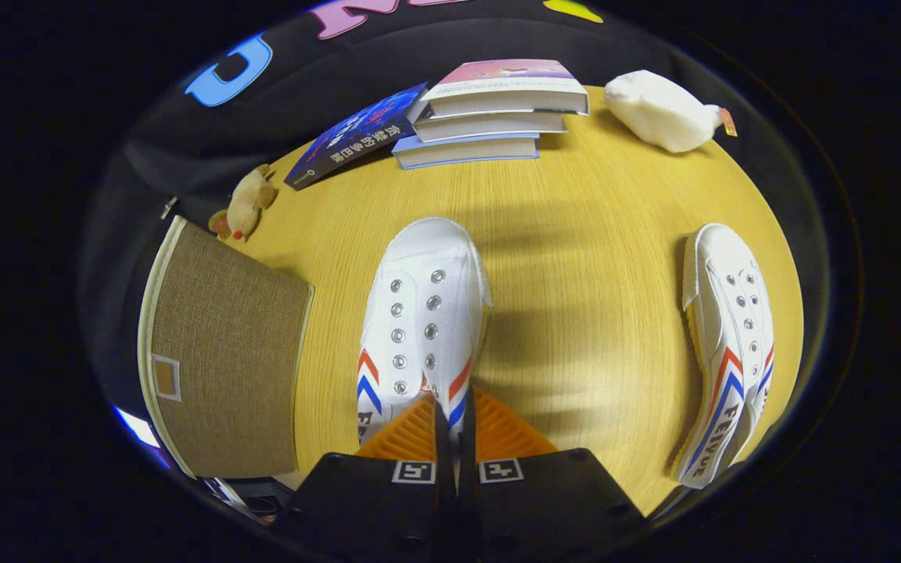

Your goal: Open the storage box then place both shoes into the box .Put the left shoe in first, then the right shoe, with the right side of both shoes facing outward in a uniform manner.

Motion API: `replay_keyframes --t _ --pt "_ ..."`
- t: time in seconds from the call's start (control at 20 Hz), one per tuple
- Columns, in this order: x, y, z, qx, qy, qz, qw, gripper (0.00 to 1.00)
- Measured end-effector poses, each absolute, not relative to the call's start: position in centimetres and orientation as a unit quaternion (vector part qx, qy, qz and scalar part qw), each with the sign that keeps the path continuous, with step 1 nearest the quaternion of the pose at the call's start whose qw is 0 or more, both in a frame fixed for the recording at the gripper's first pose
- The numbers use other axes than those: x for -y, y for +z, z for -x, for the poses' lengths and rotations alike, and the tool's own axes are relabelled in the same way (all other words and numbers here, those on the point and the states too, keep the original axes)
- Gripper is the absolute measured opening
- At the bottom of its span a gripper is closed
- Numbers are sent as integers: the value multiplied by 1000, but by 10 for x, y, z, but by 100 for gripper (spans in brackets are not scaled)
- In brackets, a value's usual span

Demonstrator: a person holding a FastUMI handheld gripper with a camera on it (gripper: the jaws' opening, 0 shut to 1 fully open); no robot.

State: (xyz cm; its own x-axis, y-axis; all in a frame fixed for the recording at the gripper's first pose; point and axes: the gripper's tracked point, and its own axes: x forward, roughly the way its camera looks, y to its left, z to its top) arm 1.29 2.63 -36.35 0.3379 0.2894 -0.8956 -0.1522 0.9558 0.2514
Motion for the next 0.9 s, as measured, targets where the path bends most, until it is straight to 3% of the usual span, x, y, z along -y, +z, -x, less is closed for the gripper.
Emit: replay_keyframes --t 0.5,0.9 --pt "-47 -221 13 -479 83 -129 864 5" --pt "-139 -137 47 -445 136 -197 863 5"
